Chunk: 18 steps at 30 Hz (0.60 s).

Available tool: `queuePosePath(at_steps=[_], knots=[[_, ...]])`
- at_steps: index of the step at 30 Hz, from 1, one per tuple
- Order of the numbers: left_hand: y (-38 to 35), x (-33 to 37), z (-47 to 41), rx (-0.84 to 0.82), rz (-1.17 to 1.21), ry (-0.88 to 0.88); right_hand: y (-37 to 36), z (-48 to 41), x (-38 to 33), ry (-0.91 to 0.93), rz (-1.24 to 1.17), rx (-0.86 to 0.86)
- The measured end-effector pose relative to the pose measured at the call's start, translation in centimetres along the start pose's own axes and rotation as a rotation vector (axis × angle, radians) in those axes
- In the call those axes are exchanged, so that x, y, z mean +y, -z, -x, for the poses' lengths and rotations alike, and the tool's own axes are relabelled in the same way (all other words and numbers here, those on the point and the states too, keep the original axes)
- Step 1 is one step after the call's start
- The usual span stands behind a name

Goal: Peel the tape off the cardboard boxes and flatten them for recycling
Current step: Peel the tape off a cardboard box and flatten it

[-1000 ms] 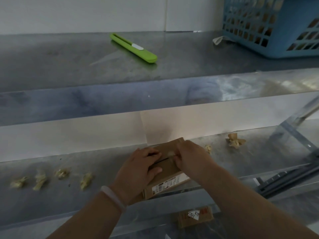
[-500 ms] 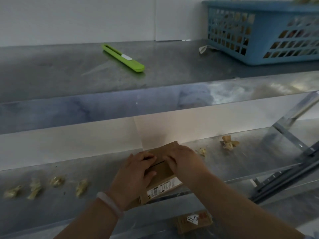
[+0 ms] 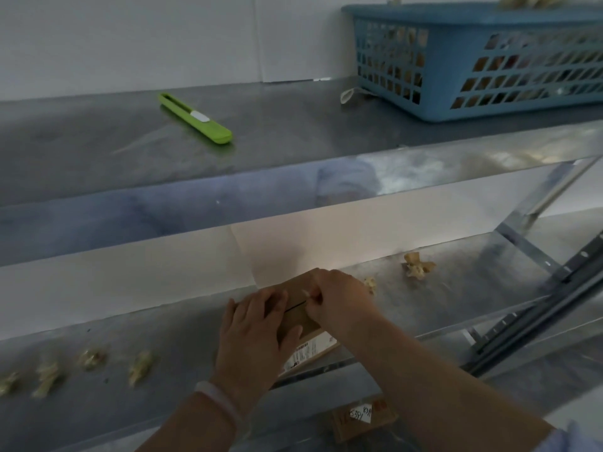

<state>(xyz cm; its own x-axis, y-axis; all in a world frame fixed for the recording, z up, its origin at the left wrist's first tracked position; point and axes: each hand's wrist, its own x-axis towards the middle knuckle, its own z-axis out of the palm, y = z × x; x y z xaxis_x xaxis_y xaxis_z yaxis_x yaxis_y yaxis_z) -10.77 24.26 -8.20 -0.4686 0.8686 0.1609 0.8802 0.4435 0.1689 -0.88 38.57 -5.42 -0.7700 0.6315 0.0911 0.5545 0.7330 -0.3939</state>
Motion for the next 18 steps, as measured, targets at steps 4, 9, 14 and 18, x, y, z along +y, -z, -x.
queuePosePath(at_steps=[4,9,14,18], knots=[[0.2,0.0,0.0,-0.032,0.003,0.004,1.2,-0.6,2.2,0.021,0.005,0.061],[0.0,-0.4,-0.1,-0.042,0.004,-0.021,1.1,0.1,4.7,0.274,0.191,0.193],[0.2,-0.9,-0.6,-0.037,0.026,-0.049,-0.3,1.2,6.2,-0.1,-0.288,0.077],[0.6,-1.2,-1.3,-0.062,0.06,-0.041,-0.7,3.0,6.6,-0.411,-0.767,0.059]])
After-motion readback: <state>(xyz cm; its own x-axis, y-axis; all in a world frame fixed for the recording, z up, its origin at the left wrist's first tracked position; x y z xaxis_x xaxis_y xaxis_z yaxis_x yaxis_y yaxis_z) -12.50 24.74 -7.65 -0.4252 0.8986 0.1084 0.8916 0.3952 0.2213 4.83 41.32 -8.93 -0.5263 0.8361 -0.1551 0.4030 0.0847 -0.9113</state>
